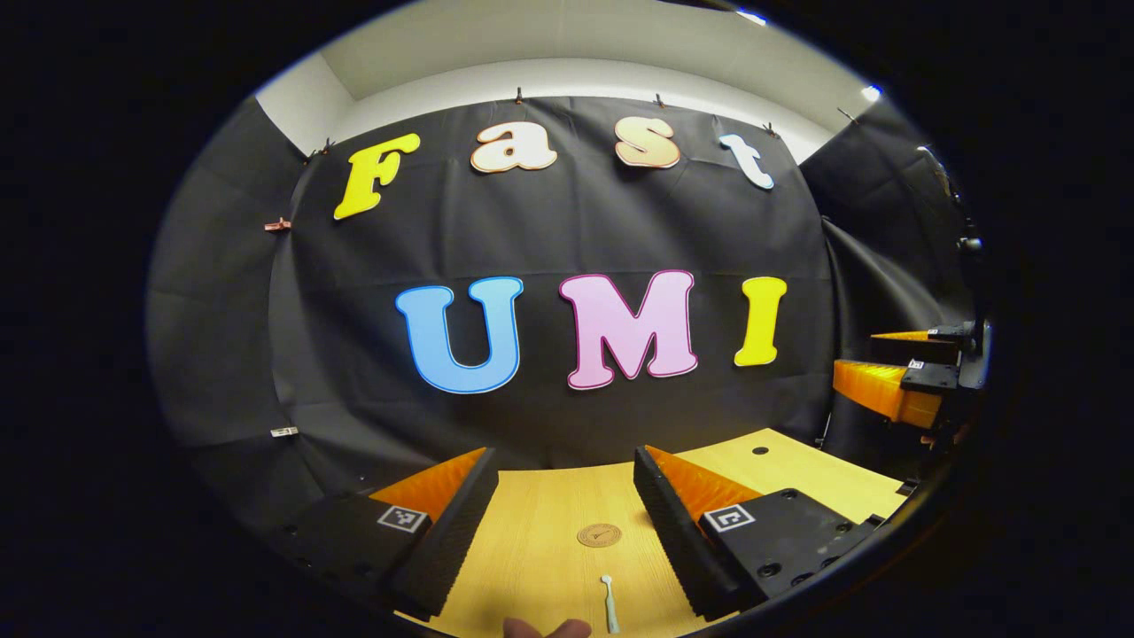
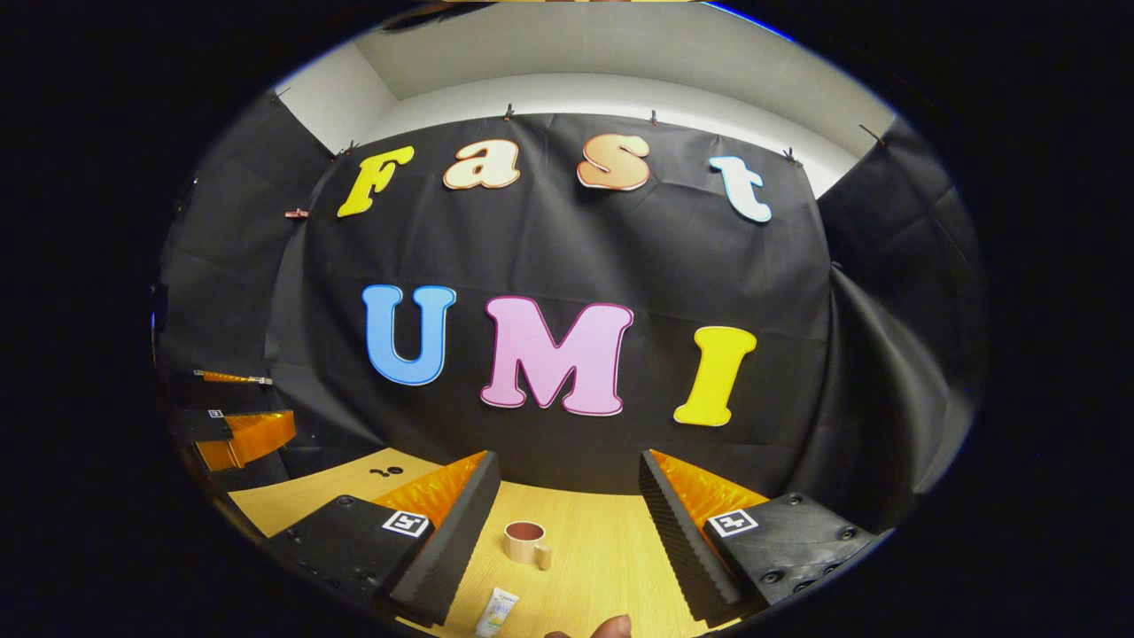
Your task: Put the toothbrush and toothpaste on the desktop into the cup, then pick up the cup and place it on the coaster on the desktop.
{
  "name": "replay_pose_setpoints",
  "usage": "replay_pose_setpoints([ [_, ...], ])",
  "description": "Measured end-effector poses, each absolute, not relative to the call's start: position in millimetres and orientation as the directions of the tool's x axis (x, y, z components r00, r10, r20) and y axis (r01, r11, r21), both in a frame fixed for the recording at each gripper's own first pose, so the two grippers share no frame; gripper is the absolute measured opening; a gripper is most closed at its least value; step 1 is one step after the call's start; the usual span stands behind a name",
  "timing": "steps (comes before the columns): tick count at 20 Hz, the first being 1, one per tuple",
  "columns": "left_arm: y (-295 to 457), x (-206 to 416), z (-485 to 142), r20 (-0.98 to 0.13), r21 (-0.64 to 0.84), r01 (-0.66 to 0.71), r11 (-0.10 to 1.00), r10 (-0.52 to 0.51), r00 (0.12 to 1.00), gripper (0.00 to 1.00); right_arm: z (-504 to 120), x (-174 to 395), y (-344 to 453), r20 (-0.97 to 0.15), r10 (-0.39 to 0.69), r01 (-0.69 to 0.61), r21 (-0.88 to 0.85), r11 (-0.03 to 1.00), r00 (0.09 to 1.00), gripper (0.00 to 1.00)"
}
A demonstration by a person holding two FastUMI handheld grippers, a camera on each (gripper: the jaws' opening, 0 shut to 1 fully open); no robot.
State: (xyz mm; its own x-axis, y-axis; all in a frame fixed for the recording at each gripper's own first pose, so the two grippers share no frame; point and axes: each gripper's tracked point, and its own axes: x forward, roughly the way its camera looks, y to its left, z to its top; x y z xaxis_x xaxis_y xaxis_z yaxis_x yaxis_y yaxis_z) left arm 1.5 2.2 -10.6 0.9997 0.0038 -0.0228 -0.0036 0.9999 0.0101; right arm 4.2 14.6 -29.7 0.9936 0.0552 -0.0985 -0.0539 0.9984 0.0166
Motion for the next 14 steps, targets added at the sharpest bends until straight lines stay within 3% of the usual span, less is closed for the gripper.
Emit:
replay_pose_setpoints([
  [5, 5.6, -2.8, -23.4, -0.043, 0.009, -0.008, 1.000, 0.008, 0.999, 0.98, -87.0, 3.9, 42.8, -0.263, 0.126, -0.114, 0.059, 0.992, 0.957, 0.97],
  [14, 17.1, -13.3, -63.2, -0.140, -0.006, -0.032, 0.999, 0.031, 0.990, 0.98, -255.9, -8.9, 76.8, -0.634, 0.197, -0.126, 0.156, 0.980, 0.747, 0.97],
])
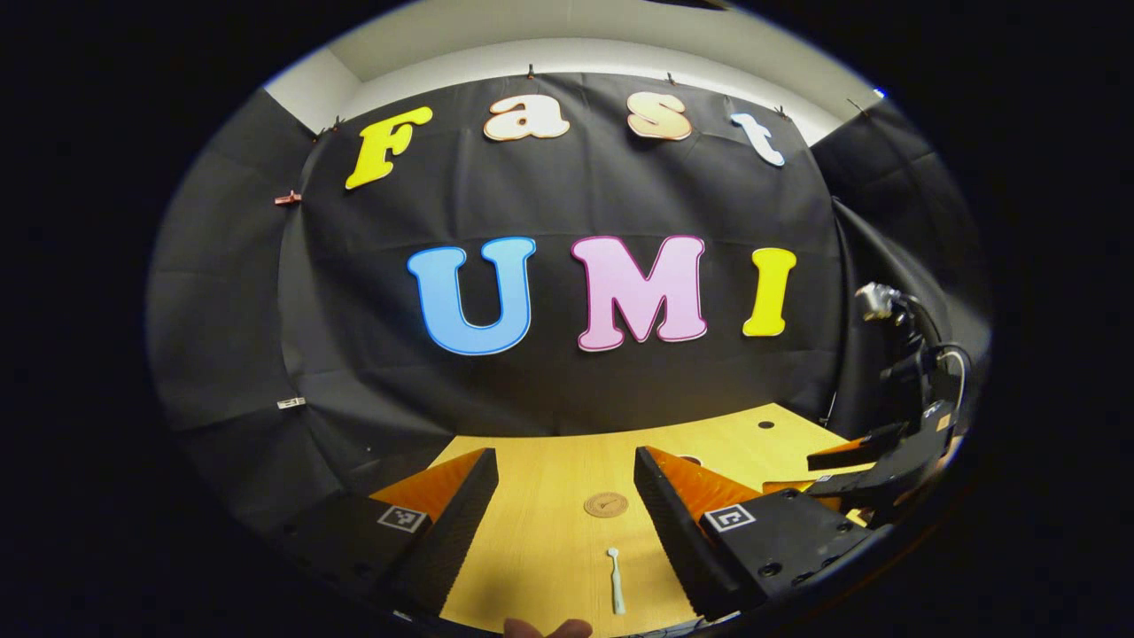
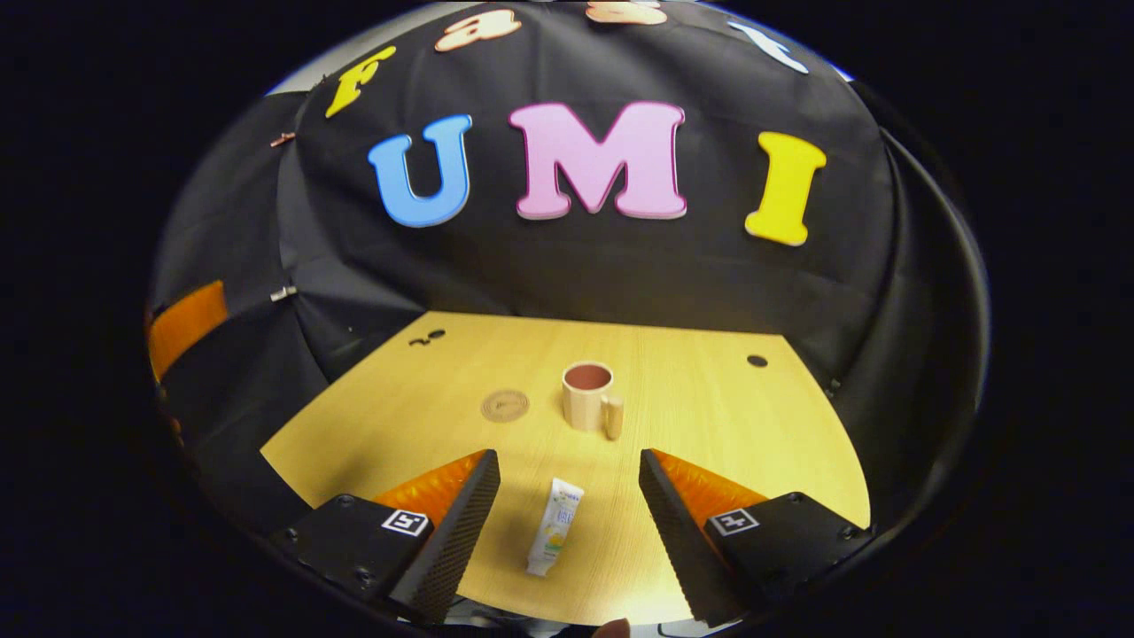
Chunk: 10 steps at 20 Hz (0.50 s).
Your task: Put the toothbrush and toothpaste on the desktop into the cup, then pick up the cup and place it on the coaster on the desktop.
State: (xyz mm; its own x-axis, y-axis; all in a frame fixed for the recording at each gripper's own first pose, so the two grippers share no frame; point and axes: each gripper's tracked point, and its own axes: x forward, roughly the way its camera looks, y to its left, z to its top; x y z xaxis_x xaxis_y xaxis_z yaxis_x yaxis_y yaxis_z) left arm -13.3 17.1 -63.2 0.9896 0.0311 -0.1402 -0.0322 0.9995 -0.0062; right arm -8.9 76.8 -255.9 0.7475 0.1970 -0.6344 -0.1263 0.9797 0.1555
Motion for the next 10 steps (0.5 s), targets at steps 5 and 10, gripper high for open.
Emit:
replay_pose_setpoints([
  [5, 23.7, -12.9, -81.9, -0.190, -0.017, -0.060, 0.998, 0.056, 0.980, 0.98, -337.4, -21.1, 101.4, -0.764, 0.245, -0.095, 0.236, 0.967, 0.597, 0.98],
  [10, 26.4, -14.8, -97.6, -0.226, -0.009, -0.088, 0.996, 0.083, 0.971, 0.98, -401.4, -19.3, 109.1, -0.847, 0.248, -0.074, 0.243, 0.967, 0.470, 0.96],
])
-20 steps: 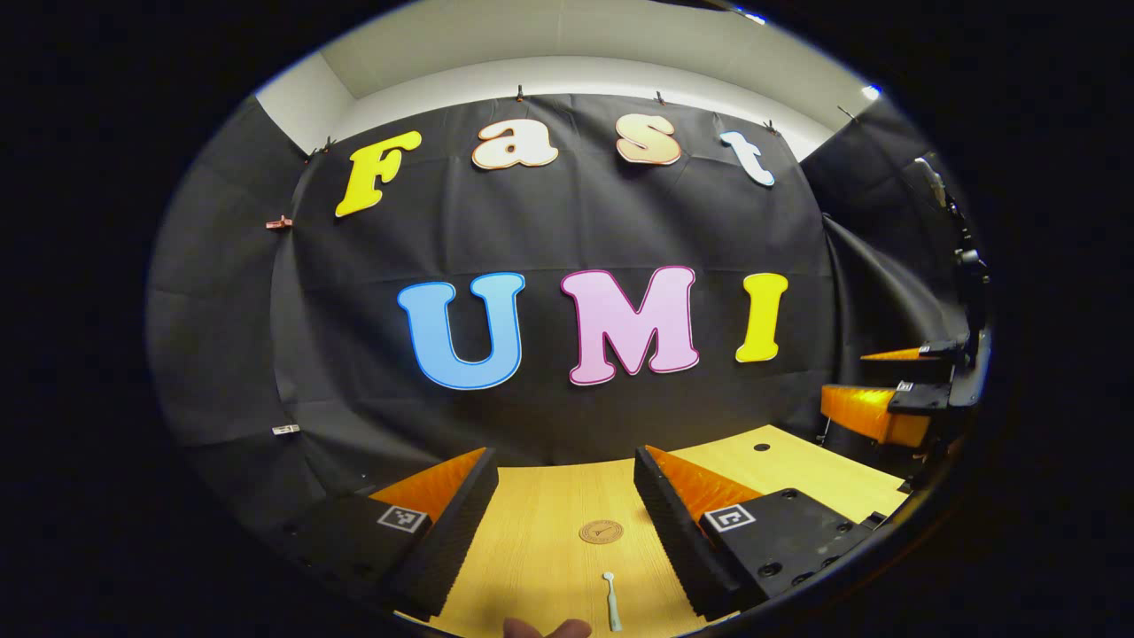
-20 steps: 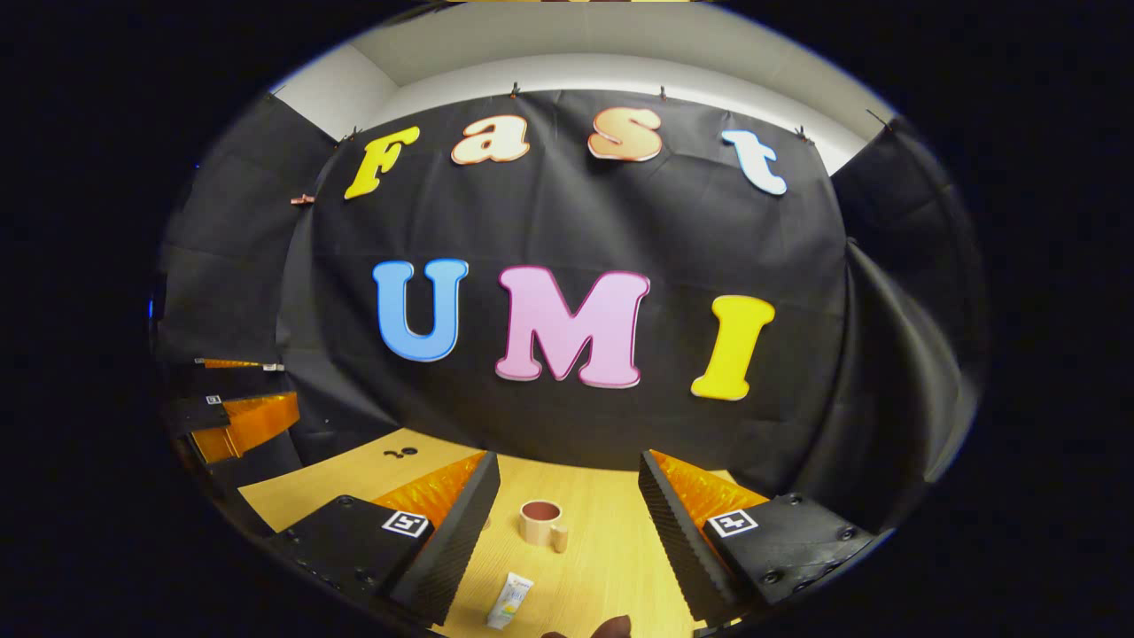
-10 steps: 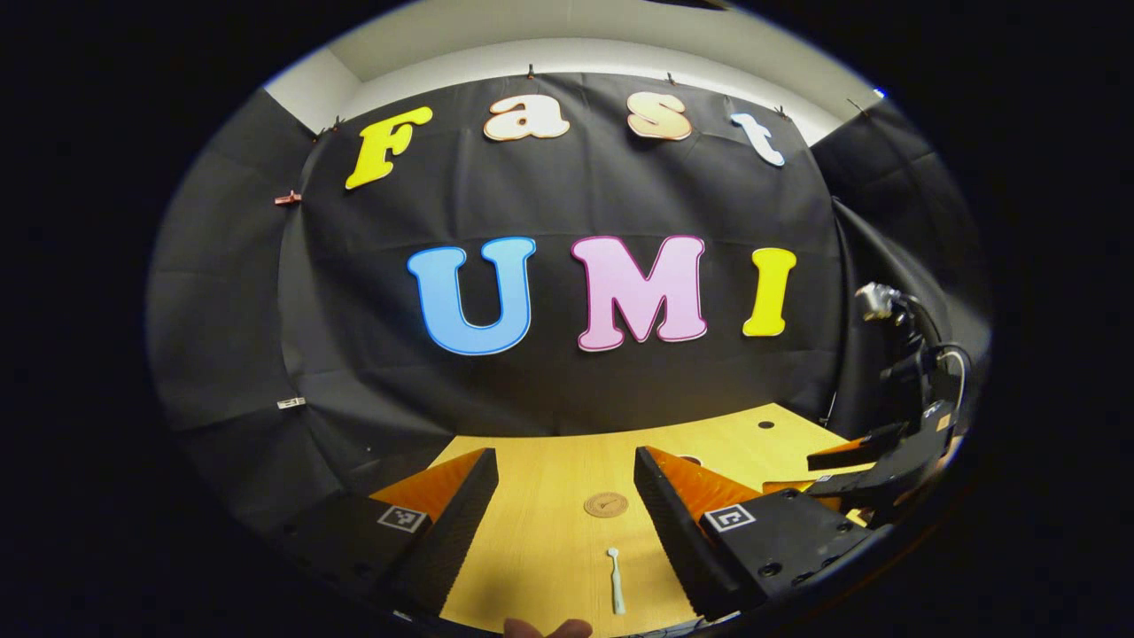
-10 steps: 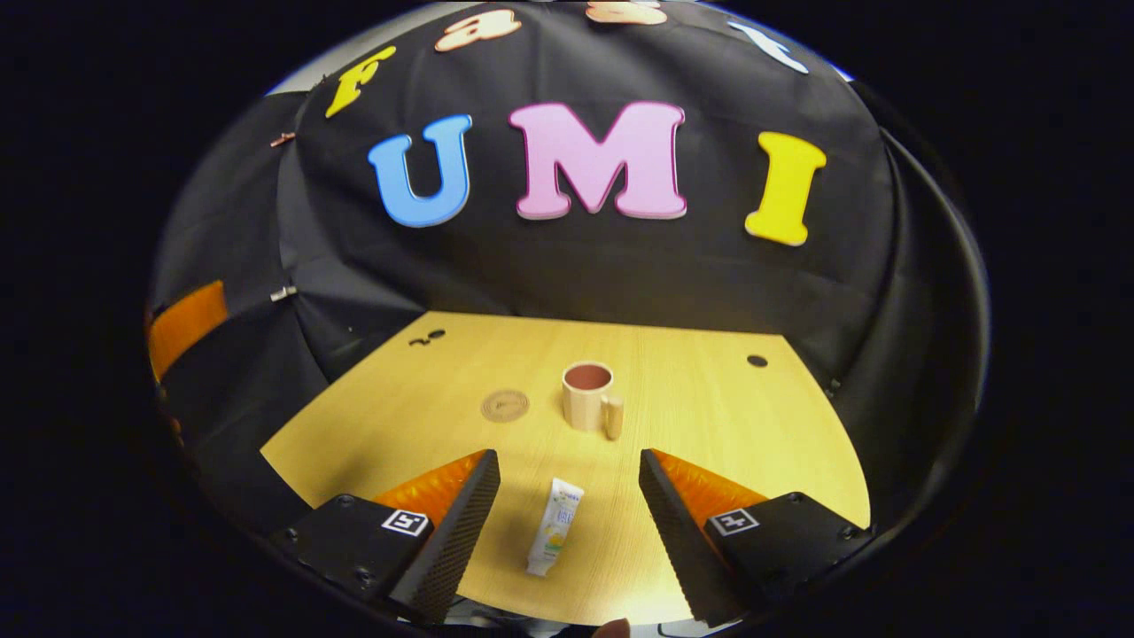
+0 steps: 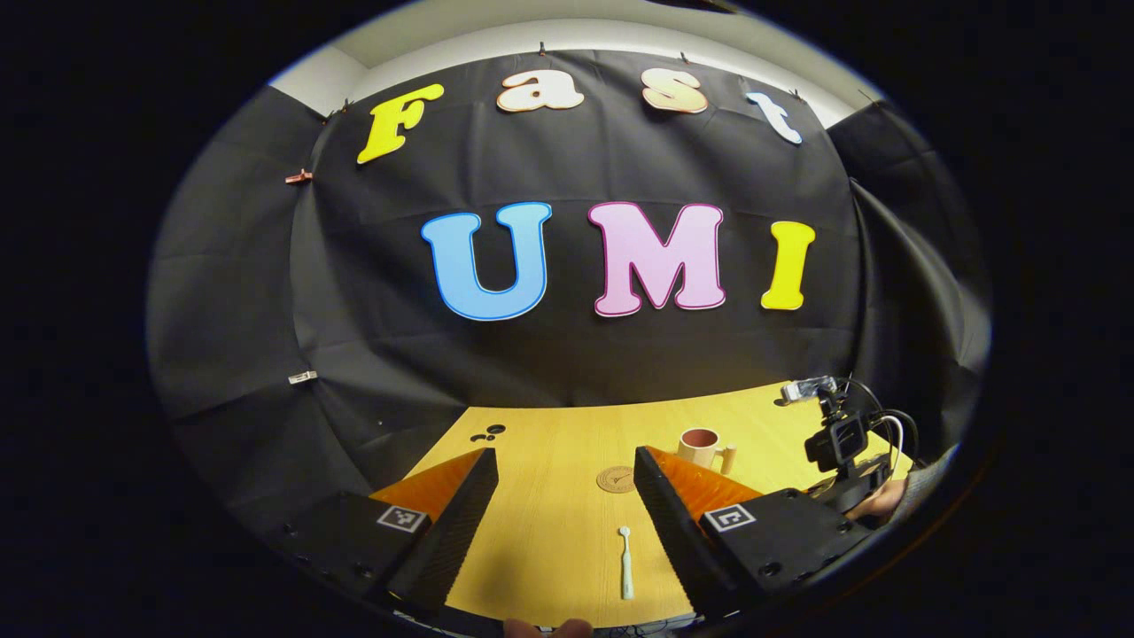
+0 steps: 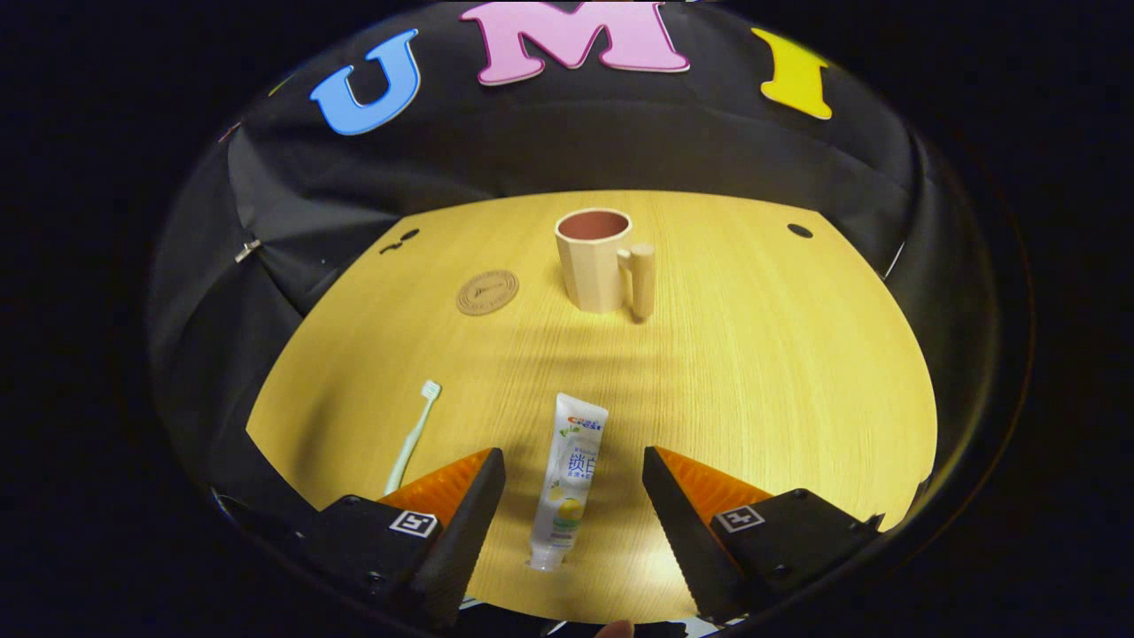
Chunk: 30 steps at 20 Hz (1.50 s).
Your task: Put the toothbrush and toothpaste on the desktop into the cup, then pick up the cup and place it on the coaster on the desktop.
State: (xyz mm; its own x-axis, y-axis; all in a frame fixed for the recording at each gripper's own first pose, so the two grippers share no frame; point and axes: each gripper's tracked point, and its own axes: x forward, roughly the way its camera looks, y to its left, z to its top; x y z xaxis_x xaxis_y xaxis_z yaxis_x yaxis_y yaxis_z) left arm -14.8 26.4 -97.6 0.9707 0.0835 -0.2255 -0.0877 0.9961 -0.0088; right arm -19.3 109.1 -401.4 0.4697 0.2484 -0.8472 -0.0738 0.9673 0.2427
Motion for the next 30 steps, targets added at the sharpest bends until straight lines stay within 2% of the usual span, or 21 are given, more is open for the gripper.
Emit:
replay_pose_setpoints([
  [5, 29.9, -15.5, -109.3, -0.249, -0.013, -0.108, 0.994, 0.101, 0.963, 0.98, -440.4, -17.1, 113.4, -0.900, 0.243, -0.061, 0.237, 0.970, 0.363, 0.94],
  [9, 33.8, -16.0, -119.4, -0.271, -0.021, -0.121, 0.992, 0.111, 0.956, 0.98, -456.8, -19.7, 115.4, -0.926, 0.236, -0.053, 0.231, 0.972, 0.295, 0.83],
  [13, 34.0, -12.2, -128.5, -0.290, -0.033, -0.129, 0.991, 0.114, 0.950, 0.98, -460.1, -22.4, 124.6, -0.931, 0.266, -0.008, 0.273, 0.962, 0.250, 0.61],
  [14, 33.8, -12.3, -131.4, -0.294, -0.034, -0.128, 0.991, 0.112, 0.949, 0.98, -460.6, -21.0, 125.0, -0.932, 0.269, 0.007, 0.279, 0.960, 0.243, 0.53],
  [15, 32.8, -11.1, -134.4, -0.298, -0.033, -0.126, 0.991, 0.111, 0.948, 0.98, -461.0, -23.8, 126.3, -0.933, 0.285, 0.018, 0.296, 0.955, 0.222, 0.55],
  [16, 31.1, -9.6, -136.2, -0.304, -0.029, -0.122, 0.992, 0.108, 0.947, 0.98, -459.8, -24.2, 128.8, -0.931, 0.302, 0.026, 0.313, 0.949, 0.205, 0.41],
  [17, 28.8, -7.8, -138.7, -0.310, -0.023, -0.119, 0.993, 0.106, 0.945, 0.98, -461.3, -28.3, 130.1, -0.932, 0.313, 0.028, 0.323, 0.946, 0.180, 0.42],
  [18, 28.0, -7.1, -143.0, -0.318, -0.017, -0.116, 0.993, 0.105, 0.942, 0.98, -460.2, -26.3, 130.4, -0.930, 0.319, 0.029, 0.330, 0.944, 0.184, 0.22],
  [21, 21.7, -1.2, -150.4, -0.333, -0.017, -0.104, 0.994, 0.093, 0.938, 0.98, -459.8, -25.8, 130.0, -0.922, 0.328, 0.018, 0.338, 0.941, 0.206, 0.20],
  [22, 19.0, 1.6, -153.1, -0.339, -0.019, -0.101, 0.995, 0.088, 0.937, 0.98, -459.0, -26.2, 130.7, -0.915, 0.339, 0.015, 0.351, 0.936, 0.220, 0.16],
  [26, 3.2, 12.8, -173.8, -0.387, -0.019, -0.076, 0.997, 0.063, 0.920, 0.98, -445.9, -25.3, 127.6, -0.880, 0.389, 0.038, 0.414, 0.910, 0.273, 0.16],
  [30, -19.2, 26.0, -210.8, -0.464, -0.012, -0.028, 1.000, 0.020, 0.886, 0.98, -416.5, -16.9, 112.2, -0.819, 0.439, 0.033, 0.484, 0.874, 0.370, 0.16],
])
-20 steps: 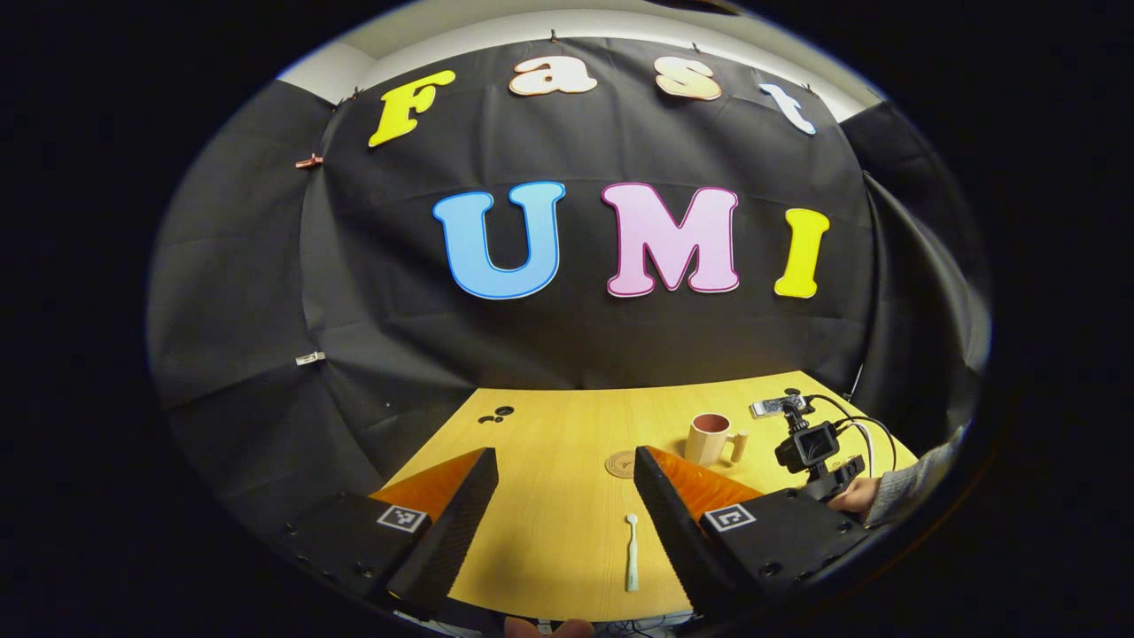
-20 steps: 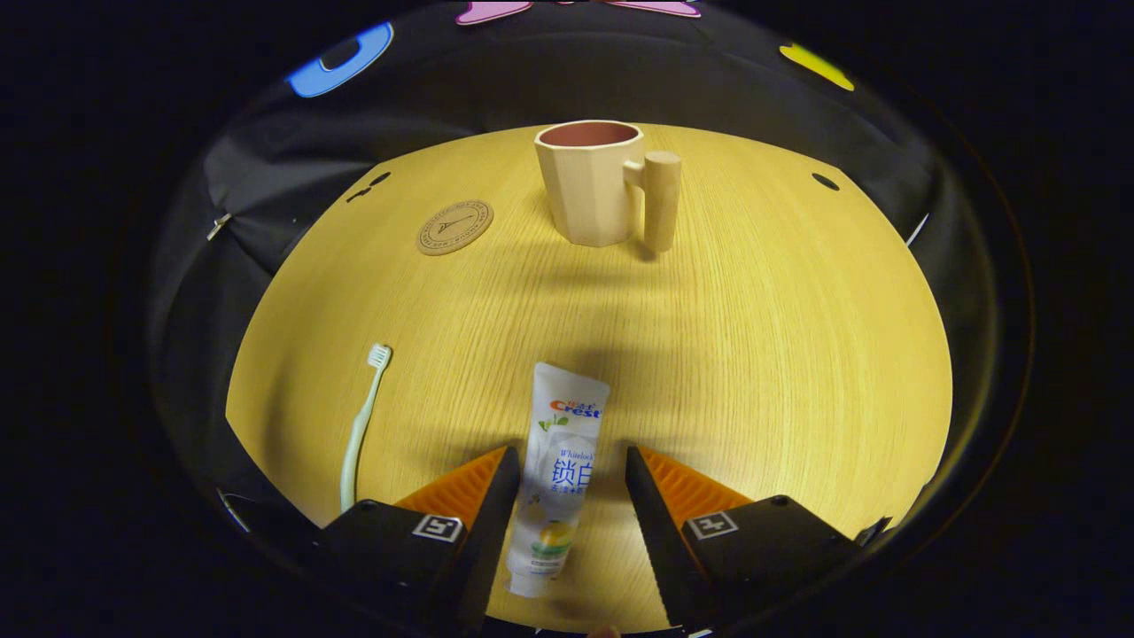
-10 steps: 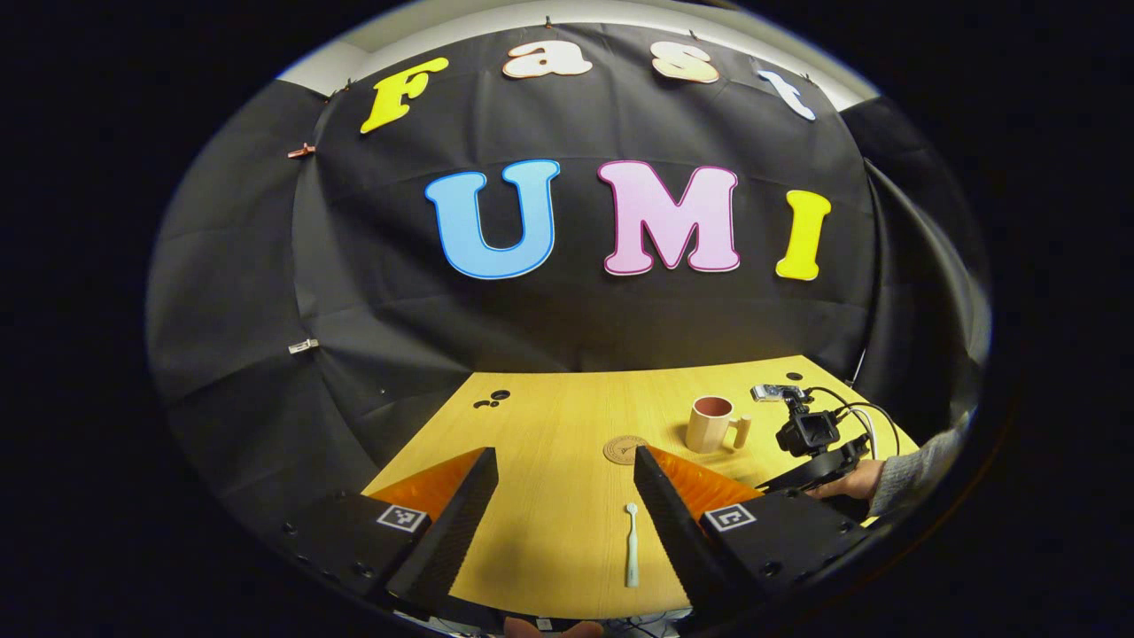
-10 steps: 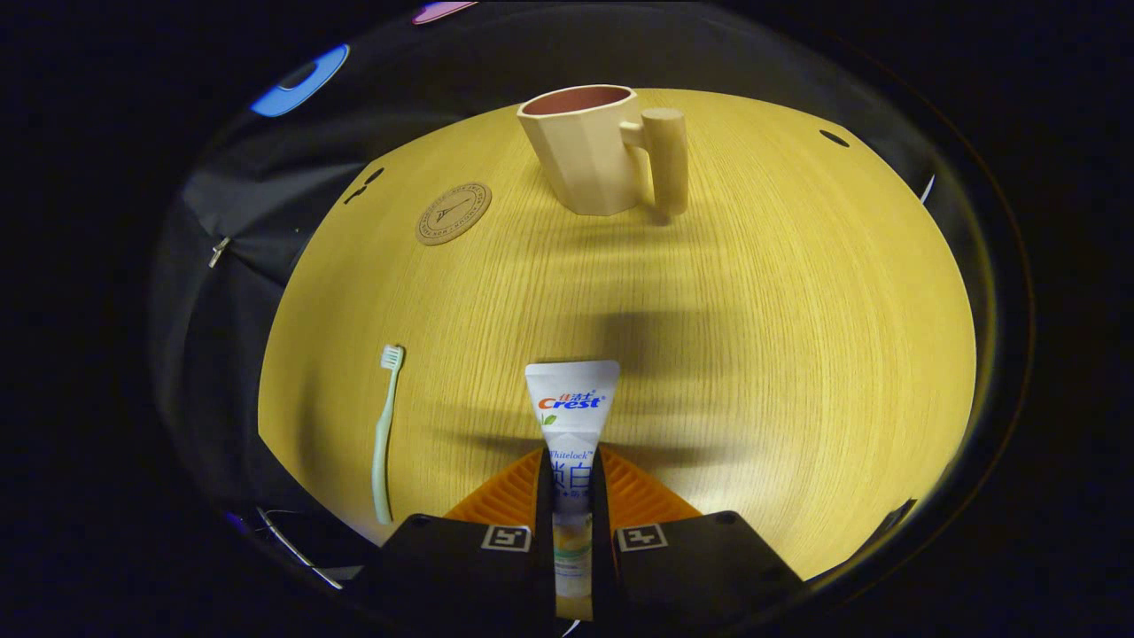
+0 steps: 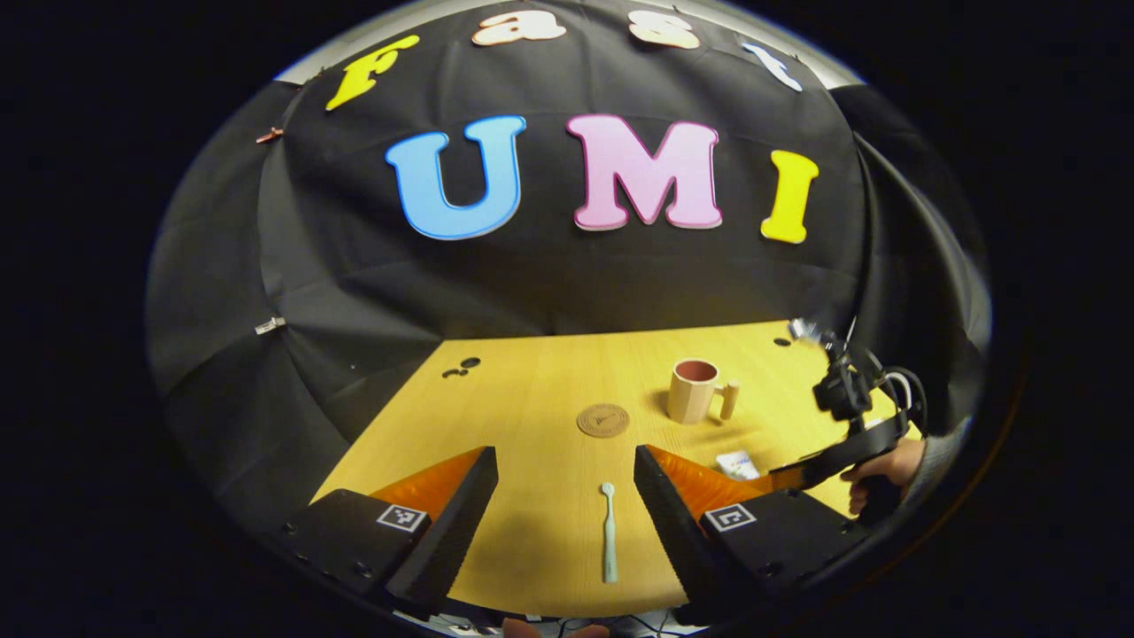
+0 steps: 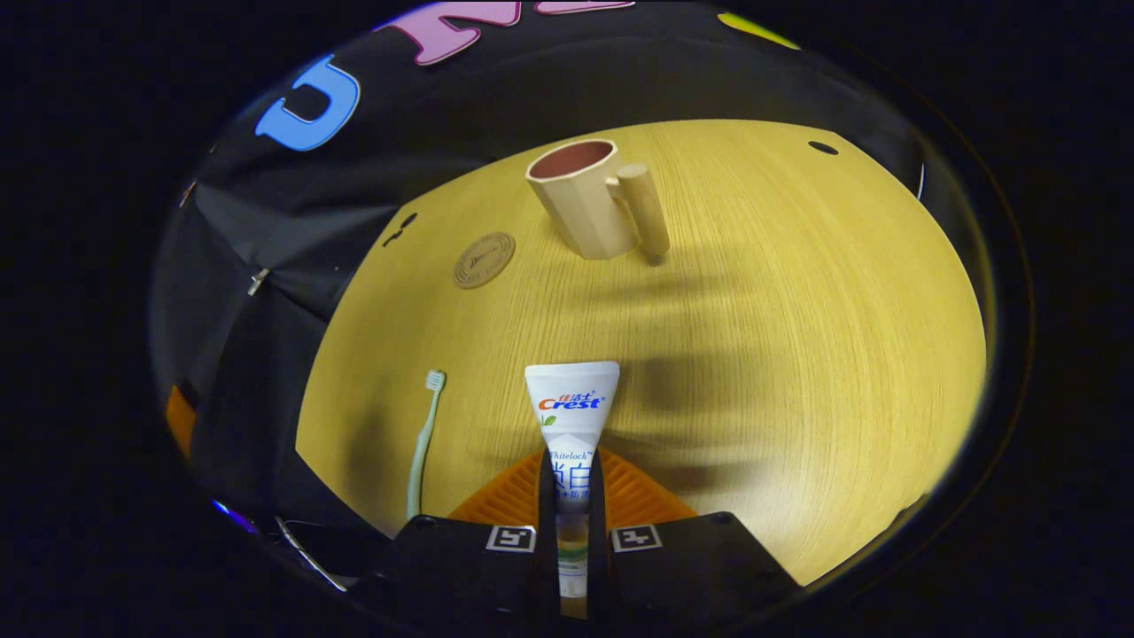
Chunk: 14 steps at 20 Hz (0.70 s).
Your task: Put the toothbrush and toothpaste on the desktop into the cup, then pick up the cup and place it on the coaster on the desktop.
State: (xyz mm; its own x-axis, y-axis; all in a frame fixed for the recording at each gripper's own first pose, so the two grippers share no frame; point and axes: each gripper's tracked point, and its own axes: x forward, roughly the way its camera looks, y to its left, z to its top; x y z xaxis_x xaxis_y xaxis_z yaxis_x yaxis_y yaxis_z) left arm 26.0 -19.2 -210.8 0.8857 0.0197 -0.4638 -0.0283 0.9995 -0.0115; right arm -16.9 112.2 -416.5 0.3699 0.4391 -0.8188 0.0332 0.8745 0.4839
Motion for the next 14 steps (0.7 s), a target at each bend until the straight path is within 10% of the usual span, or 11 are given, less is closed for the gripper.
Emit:
replay_pose_setpoints([
  [14, -56.2, 50.1, -371.5, -0.795, -0.080, -0.031, 0.996, -0.045, 0.606, 0.96, -351.9, -1.5, 41.0, -0.685, 0.508, -0.084, 0.552, 0.830, 0.522, 0.16],
])
